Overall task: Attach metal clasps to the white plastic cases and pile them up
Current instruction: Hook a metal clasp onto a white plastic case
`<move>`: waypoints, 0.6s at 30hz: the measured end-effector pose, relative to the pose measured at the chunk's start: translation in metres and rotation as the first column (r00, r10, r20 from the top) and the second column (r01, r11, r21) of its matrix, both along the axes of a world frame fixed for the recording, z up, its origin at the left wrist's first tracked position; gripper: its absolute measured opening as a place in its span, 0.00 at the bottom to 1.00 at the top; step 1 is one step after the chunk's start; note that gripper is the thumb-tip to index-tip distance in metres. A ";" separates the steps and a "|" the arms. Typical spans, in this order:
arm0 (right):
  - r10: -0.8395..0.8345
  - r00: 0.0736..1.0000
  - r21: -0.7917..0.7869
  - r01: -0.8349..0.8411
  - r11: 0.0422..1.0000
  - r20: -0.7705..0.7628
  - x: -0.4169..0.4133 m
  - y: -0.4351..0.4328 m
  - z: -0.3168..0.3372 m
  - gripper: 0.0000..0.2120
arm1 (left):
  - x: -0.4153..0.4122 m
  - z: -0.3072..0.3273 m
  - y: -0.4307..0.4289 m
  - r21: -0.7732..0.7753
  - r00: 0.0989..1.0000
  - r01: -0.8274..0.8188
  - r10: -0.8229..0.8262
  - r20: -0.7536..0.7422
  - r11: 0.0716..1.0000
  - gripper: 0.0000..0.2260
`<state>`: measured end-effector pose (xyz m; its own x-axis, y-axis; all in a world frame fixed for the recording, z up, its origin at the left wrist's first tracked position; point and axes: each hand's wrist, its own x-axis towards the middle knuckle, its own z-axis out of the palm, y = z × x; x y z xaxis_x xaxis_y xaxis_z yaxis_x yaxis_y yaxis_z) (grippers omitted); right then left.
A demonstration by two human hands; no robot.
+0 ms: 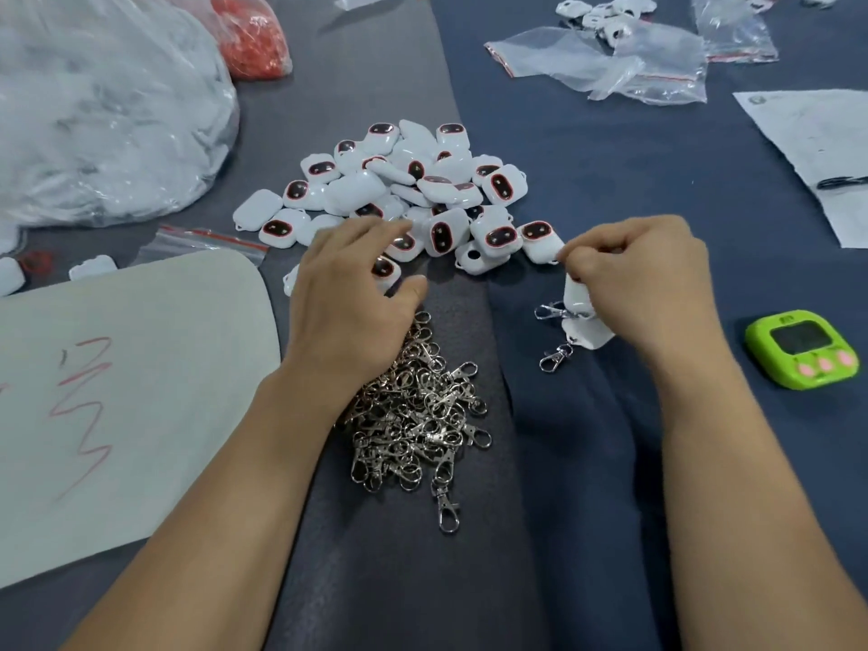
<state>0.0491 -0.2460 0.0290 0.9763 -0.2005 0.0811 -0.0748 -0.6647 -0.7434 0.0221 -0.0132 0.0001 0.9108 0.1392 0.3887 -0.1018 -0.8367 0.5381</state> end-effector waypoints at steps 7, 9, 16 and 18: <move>0.325 0.924 -0.346 -0.244 0.906 0.200 -0.003 0.054 -0.008 0.29 | 0.003 -0.005 -0.009 0.168 0.954 0.213 -0.167 -0.249 0.963 0.31; 0.412 0.911 -0.377 -0.369 0.850 0.037 -0.002 0.069 -0.014 0.32 | 0.003 -0.006 -0.008 0.184 0.941 0.240 -0.182 -0.284 0.953 0.30; 0.286 0.945 -0.173 -0.258 0.951 0.162 -0.002 0.062 -0.016 0.15 | -0.001 -0.002 -0.008 0.188 0.938 0.234 -0.170 -0.303 0.954 0.31; 0.247 0.950 -0.037 -0.244 0.969 0.193 -0.003 0.062 -0.015 0.14 | -0.004 -0.001 -0.011 0.257 0.956 0.211 -0.145 -0.255 0.943 0.29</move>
